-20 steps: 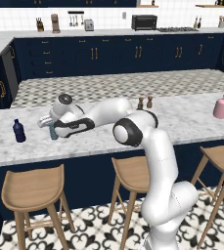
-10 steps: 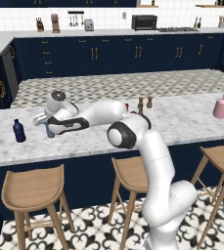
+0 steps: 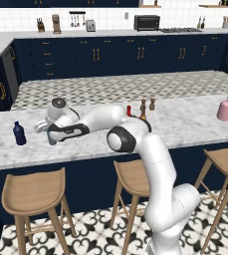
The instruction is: Move the plastic bottles in the middle to the plastics group, and the glass bottles in the middle to the glass group.
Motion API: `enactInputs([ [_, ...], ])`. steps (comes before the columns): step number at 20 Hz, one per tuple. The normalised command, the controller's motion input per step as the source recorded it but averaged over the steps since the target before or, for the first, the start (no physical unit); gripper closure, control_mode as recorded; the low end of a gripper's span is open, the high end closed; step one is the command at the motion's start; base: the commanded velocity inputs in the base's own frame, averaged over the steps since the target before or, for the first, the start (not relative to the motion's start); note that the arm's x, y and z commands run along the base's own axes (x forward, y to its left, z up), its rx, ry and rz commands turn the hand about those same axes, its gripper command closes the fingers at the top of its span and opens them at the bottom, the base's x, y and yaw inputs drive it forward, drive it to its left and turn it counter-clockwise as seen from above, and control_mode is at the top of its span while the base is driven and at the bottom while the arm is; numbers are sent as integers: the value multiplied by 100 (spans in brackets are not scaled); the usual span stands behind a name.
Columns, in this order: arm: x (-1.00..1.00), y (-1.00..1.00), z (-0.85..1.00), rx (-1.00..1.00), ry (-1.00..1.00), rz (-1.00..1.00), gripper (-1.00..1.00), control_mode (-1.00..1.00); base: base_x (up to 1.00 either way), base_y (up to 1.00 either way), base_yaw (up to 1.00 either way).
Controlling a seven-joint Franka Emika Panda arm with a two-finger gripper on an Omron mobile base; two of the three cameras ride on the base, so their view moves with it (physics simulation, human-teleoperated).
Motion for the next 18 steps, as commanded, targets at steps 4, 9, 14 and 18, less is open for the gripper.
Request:
enactInputs([
  [4,0,-8,-13,0,0,0,100,-100,0,0,0],
  [9,40,0,0,0,0,0,100,-100,0,0,0],
  [14,12,0,0,0,-1,0,100,-100,0,0,0],
  [18,0,0,0,0,0,0,100,-100,0,0,0],
])
